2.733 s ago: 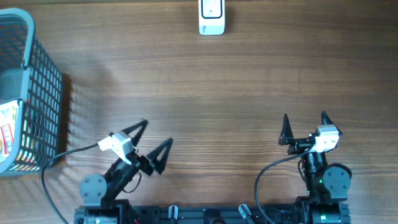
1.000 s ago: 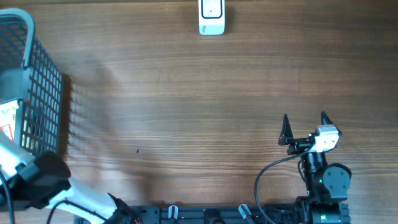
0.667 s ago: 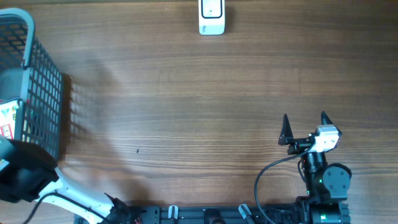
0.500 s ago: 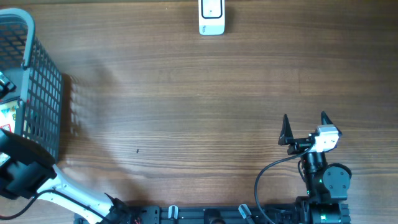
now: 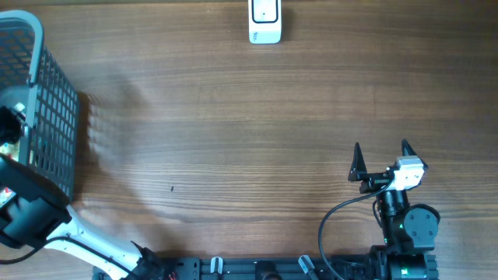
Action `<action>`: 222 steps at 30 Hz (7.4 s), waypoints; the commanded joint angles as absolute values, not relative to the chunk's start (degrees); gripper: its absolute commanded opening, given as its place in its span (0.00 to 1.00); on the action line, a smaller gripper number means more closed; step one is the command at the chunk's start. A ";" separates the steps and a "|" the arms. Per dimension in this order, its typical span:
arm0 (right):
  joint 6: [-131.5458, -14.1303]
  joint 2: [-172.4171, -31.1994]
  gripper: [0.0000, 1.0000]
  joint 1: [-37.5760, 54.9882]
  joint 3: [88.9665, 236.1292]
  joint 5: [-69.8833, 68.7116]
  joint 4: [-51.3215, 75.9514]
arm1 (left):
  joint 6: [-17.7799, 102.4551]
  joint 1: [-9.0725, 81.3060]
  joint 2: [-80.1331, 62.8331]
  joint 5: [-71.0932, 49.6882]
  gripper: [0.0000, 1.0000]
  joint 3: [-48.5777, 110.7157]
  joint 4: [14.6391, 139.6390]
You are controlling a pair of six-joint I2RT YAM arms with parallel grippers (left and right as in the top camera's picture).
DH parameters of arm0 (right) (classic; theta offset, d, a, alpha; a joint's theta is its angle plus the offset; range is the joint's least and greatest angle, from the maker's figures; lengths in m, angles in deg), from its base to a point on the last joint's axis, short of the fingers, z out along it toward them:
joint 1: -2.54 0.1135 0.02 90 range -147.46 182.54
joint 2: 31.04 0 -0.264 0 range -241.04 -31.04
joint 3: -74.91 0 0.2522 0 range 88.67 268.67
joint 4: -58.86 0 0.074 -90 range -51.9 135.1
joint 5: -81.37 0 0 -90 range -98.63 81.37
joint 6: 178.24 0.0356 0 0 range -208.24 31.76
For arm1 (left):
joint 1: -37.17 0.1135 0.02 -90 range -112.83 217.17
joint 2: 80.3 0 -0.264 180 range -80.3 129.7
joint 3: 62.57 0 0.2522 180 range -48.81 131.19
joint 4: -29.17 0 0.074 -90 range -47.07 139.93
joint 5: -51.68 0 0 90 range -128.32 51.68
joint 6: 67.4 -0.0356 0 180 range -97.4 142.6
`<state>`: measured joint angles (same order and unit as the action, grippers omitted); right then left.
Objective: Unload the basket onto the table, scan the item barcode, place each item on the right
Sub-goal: 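Reach the left gripper into the basket and grasp a snack bag, then lift the yellow snack bag out and place it on the table centre, then reach the left gripper into the basket and grasp the red bag, then place the red bag on top of the yellow snack bag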
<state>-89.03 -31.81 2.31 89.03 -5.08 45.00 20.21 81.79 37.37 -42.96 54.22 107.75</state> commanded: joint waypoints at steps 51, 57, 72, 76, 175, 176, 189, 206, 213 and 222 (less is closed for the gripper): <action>-89.60 -31.46 1.00 2.03 88.99 -5.43 45.18 | 40.60 81.63 0.61 -29.46 0.04 59.55 89.35; -89.60 -31.46 1.00 2.03 88.99 -5.43 45.18 | 48.99 74.16 -1.27 -12.19 0.04 59.55 82.40; -89.62 -31.46 1.00 2.03 88.99 -5.43 45.16 | 40.99 36.32 10.25 -32.01 0.04 58.72 110.44; -89.62 -31.46 1.00 2.03 88.99 -5.43 45.18 | 40.99 31.28 16.71 -41.63 0.04 57.14 117.24; -89.62 -31.46 1.00 2.03 88.99 -5.43 45.16 | 28.56 79.45 38.77 -50.24 0.67 44.93 96.19; -89.60 -31.46 1.00 2.03 88.99 -5.43 45.18 | 28.56 79.45 38.77 -50.22 0.61 44.93 96.10; -89.62 -31.46 1.00 2.03 88.99 -5.43 45.18 | 27.35 79.38 34.35 -51.27 0.04 47.46 100.97; -89.60 -31.46 1.00 2.03 88.99 -5.43 45.18 | 47.86 78.25 -0.84 -27.42 0.04 57.36 91.18; -89.62 -31.46 1.00 2.03 88.99 -5.43 45.18 | 48.34 58.90 -1.01 -16.30 0.04 57.19 95.49; -89.62 -31.46 1.00 2.03 88.99 -5.43 45.18 | 43.35 28.39 20.23 -32.93 0.04 57.17 113.19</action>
<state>-89.03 -31.81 2.31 89.03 -5.08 45.02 45.17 35.17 12.63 -23.05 56.95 110.26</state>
